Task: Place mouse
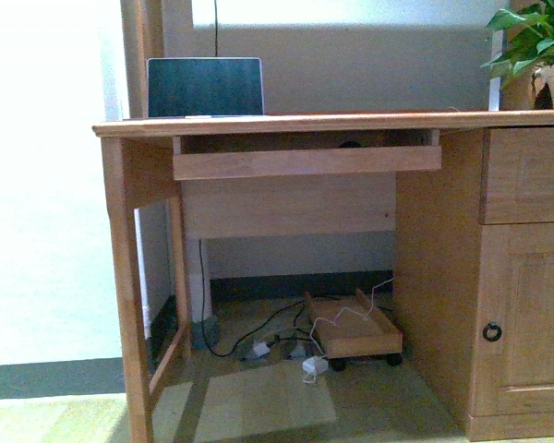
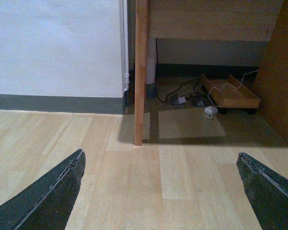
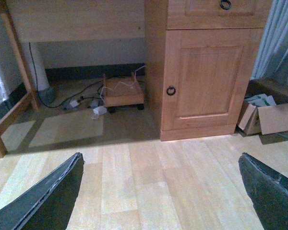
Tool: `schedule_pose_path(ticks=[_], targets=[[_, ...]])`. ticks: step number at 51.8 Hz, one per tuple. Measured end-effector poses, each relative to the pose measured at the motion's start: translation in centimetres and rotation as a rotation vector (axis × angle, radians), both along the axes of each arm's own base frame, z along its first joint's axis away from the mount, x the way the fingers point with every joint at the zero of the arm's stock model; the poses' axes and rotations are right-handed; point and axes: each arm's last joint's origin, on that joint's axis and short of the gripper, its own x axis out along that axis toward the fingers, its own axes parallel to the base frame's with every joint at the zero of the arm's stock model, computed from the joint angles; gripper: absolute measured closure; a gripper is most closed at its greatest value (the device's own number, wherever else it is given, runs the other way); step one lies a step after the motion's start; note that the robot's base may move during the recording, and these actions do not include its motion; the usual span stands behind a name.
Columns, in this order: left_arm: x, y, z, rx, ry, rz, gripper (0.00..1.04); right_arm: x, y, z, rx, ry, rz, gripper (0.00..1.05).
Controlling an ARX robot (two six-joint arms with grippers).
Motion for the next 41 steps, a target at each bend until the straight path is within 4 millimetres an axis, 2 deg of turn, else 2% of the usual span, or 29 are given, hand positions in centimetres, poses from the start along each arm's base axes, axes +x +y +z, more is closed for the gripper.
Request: schedule_pose_path(ticks=[41], targets=[[0.00,0.00,0.00,0.000,0.000,0.000,0.08,0.00,0.00,0.00,0.000,0.000,0.000,0.07]])
